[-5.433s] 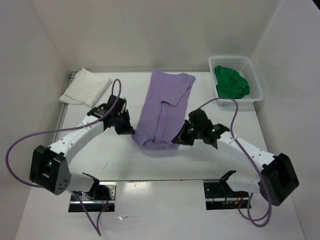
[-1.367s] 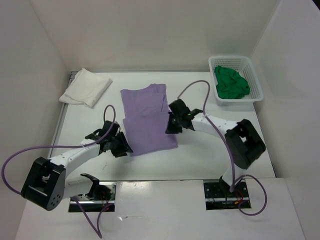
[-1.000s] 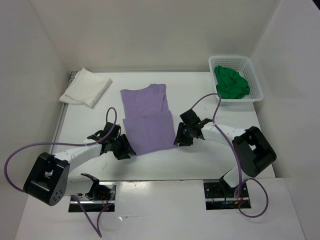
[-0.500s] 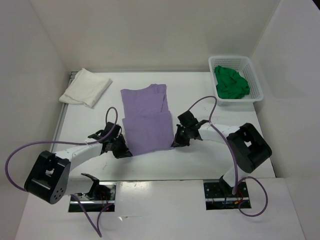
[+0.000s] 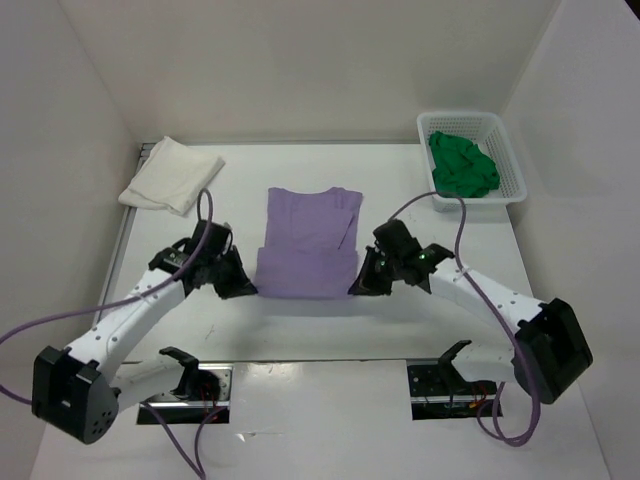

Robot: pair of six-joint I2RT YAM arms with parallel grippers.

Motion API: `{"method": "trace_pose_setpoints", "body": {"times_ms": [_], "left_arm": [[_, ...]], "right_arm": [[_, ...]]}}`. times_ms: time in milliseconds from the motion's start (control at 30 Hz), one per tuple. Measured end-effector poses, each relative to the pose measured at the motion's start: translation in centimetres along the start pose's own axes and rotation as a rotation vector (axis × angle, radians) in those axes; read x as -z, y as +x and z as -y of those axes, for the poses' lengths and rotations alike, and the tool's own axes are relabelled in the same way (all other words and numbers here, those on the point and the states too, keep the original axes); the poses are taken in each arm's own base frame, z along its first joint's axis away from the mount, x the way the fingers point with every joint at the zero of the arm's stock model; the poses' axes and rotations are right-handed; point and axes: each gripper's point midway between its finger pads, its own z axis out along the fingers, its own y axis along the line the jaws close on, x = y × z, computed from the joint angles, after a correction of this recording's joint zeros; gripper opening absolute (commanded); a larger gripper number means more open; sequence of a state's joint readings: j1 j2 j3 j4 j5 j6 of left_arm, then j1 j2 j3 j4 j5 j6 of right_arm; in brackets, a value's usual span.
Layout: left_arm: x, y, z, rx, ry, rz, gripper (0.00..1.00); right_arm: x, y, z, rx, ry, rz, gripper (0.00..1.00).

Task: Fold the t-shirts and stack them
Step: Grab one side of the 2/3 rectangular tshirt with both arms, then fold the long partially folded tshirt into a neat square

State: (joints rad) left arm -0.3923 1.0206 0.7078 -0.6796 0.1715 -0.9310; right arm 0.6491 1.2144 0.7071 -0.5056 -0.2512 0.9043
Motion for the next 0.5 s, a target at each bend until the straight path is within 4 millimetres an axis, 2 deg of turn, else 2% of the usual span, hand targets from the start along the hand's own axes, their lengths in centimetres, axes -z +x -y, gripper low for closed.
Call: {"method": "trace_pose_setpoints", "body": {"times_ms": [100, 233, 367, 500], "left_arm": [[1.3, -4.2, 2.4, -0.039, -0.013, 0.059, 0.00], [1.4, -11.9, 5.8, -0.071, -0.001, 0.173, 0.00], [-0.7, -19.2, 8.4, -0.091, 0.013, 0.247, 0.00], [-5.1, -24.4, 10.3, -0.110, 0.004, 0.277, 0.00]], "right_arm": [[1.3, -5.0, -1.8, -0.020, -0.029, 0.081, 0.00], [2.3, -12.6, -3.6, -0.030, -0.057, 0.184, 0.00], [2.1, -20.6, -4.5, -0.031, -0.070, 0.256, 0.00], [-0.2, -27.4, -4.1, -0.027, -0.053, 0.299, 0.00]]}}
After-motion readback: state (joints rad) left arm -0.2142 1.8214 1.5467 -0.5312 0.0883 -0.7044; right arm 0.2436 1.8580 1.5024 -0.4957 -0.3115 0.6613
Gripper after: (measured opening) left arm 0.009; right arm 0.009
